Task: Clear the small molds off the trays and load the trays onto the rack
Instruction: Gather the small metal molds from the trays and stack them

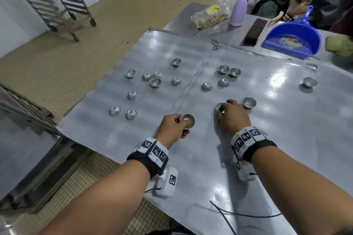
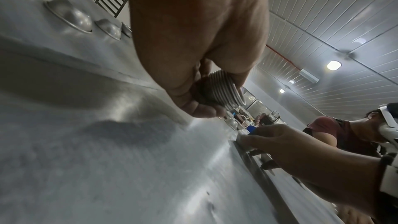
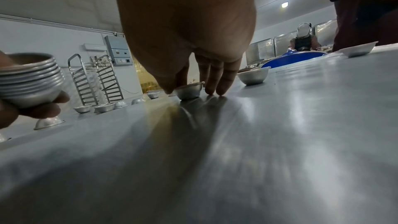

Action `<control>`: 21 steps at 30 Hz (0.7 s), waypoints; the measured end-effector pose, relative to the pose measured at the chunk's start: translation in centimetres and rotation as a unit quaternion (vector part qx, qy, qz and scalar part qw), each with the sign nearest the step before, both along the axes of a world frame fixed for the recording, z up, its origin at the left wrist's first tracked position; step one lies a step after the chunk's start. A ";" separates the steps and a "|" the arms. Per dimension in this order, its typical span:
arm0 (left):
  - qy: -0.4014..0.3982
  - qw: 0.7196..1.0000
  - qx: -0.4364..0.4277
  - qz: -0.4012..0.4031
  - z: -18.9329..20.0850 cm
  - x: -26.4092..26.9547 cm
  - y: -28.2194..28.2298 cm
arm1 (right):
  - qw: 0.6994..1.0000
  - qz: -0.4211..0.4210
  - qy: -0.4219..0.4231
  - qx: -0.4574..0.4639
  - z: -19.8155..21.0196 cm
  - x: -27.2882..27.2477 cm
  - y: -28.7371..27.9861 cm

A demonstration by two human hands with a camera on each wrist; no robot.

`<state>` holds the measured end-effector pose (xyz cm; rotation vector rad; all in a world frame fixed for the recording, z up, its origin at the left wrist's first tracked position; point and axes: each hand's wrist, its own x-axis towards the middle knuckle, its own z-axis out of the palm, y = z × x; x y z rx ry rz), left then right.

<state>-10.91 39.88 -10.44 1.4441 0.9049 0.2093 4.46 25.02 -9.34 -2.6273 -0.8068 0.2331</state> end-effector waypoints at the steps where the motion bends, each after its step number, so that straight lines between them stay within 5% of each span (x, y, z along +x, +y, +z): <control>1: 0.000 1.000 0.001 -0.002 0.1 0.0 -0.1 | 1.000 0.000 -0.002 0.001 -0.1 -0.1 0.1; 21: -0.016 0.998 0.015 -0.062 0.2 1.4 -3.1 | 0.992 -0.073 0.098 0.045 0.7 -5.6 -5.7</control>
